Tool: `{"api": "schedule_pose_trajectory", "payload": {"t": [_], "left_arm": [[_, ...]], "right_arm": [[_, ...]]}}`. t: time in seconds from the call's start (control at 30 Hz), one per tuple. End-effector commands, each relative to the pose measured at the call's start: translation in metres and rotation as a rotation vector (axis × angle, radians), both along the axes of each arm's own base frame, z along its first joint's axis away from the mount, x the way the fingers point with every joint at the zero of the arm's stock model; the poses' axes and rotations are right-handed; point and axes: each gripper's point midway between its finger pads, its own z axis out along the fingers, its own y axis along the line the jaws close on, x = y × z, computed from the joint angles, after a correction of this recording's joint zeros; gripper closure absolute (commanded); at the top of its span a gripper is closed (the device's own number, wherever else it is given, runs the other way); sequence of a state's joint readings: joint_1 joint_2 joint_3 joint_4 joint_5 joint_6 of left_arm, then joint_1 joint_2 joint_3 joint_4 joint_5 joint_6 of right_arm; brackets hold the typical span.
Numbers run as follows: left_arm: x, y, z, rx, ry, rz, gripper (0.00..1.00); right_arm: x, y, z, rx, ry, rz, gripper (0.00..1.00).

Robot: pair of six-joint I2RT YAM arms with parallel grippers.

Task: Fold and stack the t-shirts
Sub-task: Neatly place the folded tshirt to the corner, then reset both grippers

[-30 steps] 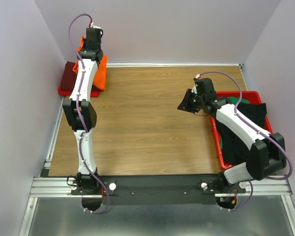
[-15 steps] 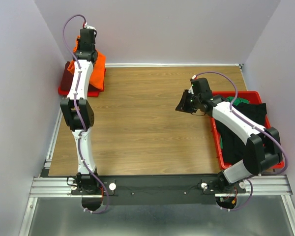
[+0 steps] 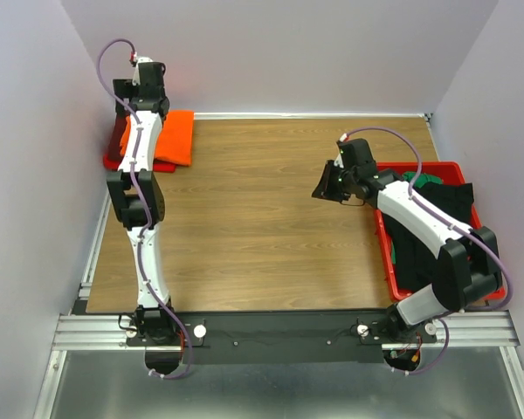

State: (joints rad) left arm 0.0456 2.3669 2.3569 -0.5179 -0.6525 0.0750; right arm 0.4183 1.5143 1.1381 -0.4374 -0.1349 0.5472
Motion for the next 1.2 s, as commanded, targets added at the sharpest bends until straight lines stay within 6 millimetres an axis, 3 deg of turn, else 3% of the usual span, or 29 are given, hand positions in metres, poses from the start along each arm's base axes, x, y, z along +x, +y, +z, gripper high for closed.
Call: {"api": "schedule_pose_trajectory", "payload": {"t": [0.0,0.17,0.2,0.27,0.3,0.33,0.47,0.53,0.57,0.6,0.67,0.7,0.77,0.8,0.83,0.87,0.93,0.97,1.1,1.17], "left_arm": [[-0.004,-0.011,0.072,-0.097,-0.227,-0.002,0.02],[0.000,-0.048,0.086,-0.257,-0.288,-0.162,0.02],[-0.002,-0.055,0.077,-0.290,-0.275,-0.175,0.02],[-0.004,-0.080,0.094,-0.369,-0.336,-0.262,0.02],[-0.009,-0.090,0.073,-0.399,-0.301,-0.279,0.02],[-0.018,-0.101,0.093,-0.420,-0.343,-0.320,0.02],[-0.045,-0.155,0.110,-0.528,-0.439,-0.427,0.02],[-0.069,-0.188,0.109,-0.538,-0.428,-0.472,0.02],[-0.079,-0.199,0.097,-0.547,-0.403,-0.467,0.02],[-0.094,-0.224,0.109,-0.556,-0.415,-0.509,0.02],[-0.111,-0.245,0.106,-0.569,-0.407,-0.539,0.02],[-0.121,-0.256,0.090,-0.581,-0.378,-0.543,0.02],[-0.147,-0.288,0.100,-0.637,-0.397,-0.616,0.02],[-0.158,-0.296,0.084,-0.652,-0.368,-0.623,0.02],[-0.171,-0.303,0.094,-0.668,-0.393,-0.649,0.02],[-0.185,-0.326,0.094,-0.682,-0.382,-0.699,0.02],[-0.209,-0.338,0.097,-0.676,-0.385,-0.737,0.02],[-0.224,-0.356,0.101,-0.680,-0.388,-0.788,0.02],[-0.260,-0.362,0.103,-0.680,-0.408,-0.836,0.02],[-0.266,-0.363,0.101,-0.690,-0.399,-0.855,0.02]], "right_arm": [[-0.007,-0.006,0.004,-0.026,-0.023,0.001,0.72],[-0.008,-0.011,0.011,-0.033,-0.056,-0.014,0.72],[-0.008,-0.012,0.011,-0.034,-0.059,-0.017,0.72],[-0.007,-0.014,0.012,-0.038,-0.070,-0.027,0.72],[-0.007,-0.014,0.014,-0.039,-0.077,-0.029,0.72],[-0.007,-0.015,0.014,-0.037,-0.080,-0.030,0.72],[-0.006,-0.016,0.022,-0.034,-0.109,-0.035,0.72],[-0.005,-0.017,0.030,-0.030,-0.134,-0.041,0.71],[-0.005,-0.020,0.032,-0.037,-0.146,-0.049,0.71],[-0.005,-0.021,0.035,-0.038,-0.155,-0.055,0.71],[-0.005,-0.024,0.044,-0.034,-0.183,-0.063,0.71],[-0.006,-0.025,0.046,-0.035,-0.192,-0.067,0.71],[-0.004,-0.033,0.054,-0.051,-0.226,-0.104,0.70],[-0.005,-0.036,0.055,-0.054,-0.237,-0.114,0.70],[-0.006,-0.038,0.054,-0.058,-0.242,-0.124,0.70],[-0.005,-0.040,0.057,-0.055,-0.257,-0.134,0.70],[-0.006,-0.043,0.060,-0.048,-0.282,-0.153,0.70],[-0.006,-0.046,0.060,-0.050,-0.291,-0.164,0.70],[-0.009,-0.049,0.062,-0.043,-0.318,-0.179,0.70],[-0.009,-0.050,0.062,-0.049,-0.322,-0.171,0.70]]}}
